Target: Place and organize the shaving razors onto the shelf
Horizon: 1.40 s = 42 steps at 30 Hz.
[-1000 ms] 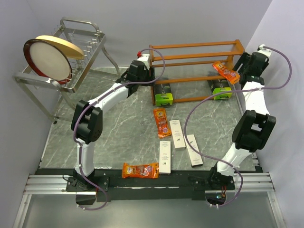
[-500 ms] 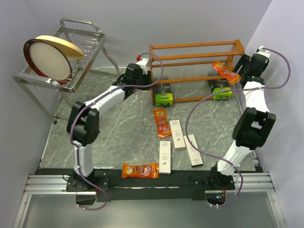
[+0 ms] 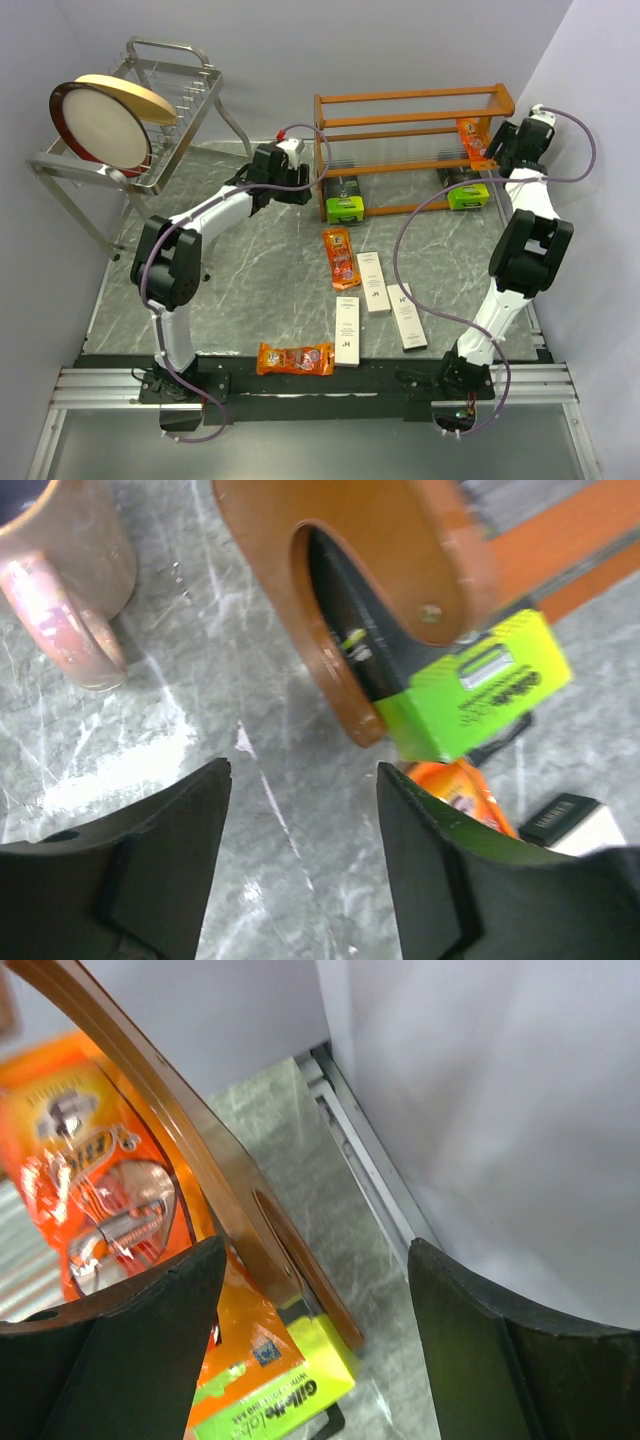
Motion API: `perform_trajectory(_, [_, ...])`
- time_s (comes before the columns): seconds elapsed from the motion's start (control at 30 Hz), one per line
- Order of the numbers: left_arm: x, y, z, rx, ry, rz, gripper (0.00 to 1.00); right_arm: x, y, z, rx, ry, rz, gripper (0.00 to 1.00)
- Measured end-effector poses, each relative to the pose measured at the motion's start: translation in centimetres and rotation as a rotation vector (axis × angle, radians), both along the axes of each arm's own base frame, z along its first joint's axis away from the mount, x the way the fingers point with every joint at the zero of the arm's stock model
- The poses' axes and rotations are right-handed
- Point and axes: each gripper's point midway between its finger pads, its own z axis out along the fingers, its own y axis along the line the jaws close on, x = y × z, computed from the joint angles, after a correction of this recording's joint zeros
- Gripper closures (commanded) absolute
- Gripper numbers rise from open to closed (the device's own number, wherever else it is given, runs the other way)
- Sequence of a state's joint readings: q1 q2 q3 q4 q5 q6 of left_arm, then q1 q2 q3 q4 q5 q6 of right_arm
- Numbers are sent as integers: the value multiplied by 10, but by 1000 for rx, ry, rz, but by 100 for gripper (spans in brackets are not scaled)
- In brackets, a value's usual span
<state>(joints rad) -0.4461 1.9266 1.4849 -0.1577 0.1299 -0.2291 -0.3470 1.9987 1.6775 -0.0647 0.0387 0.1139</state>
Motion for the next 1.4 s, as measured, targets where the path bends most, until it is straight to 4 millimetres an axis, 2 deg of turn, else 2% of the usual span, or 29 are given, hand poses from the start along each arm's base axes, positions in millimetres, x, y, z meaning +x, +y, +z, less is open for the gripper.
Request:
perform_trajectory(0.17, [-5,-4,23,-29,-34,-15,29,5,-1,12,-9,-32,4,21])
perform_trajectory(0.47, [-4,-14,41,-83,-43,-22,21,9,-7,26,-57,-48,4,14])
perform_trajectory(0.6, [0,-21,59,-128,-67,-28,19,15,-11,20,-72,-37,4,14])
perform_trajectory(0.7, [6,-27,67,-151,-81,-24,18,20,-12,3,-64,-14,8,14])
perform_trajectory(0.73, [7,-29,69,-157,-84,-23,18,23,-13,3,-67,-24,11,14])
perform_trajectory(0.83, [13,-36,65,-163,-78,-14,17,24,-12,4,-68,-29,16,14])
perform_trajectory(1.1, [23,-46,36,-145,-33,15,17,32,-3,2,-18,-52,74,16])
perform_trajectory(1.23, [24,-47,25,-134,-18,23,18,34,15,-3,61,-57,158,19])
perform_trajectory(1.4, [28,-49,30,-137,-34,21,17,34,45,-13,176,-60,273,20])
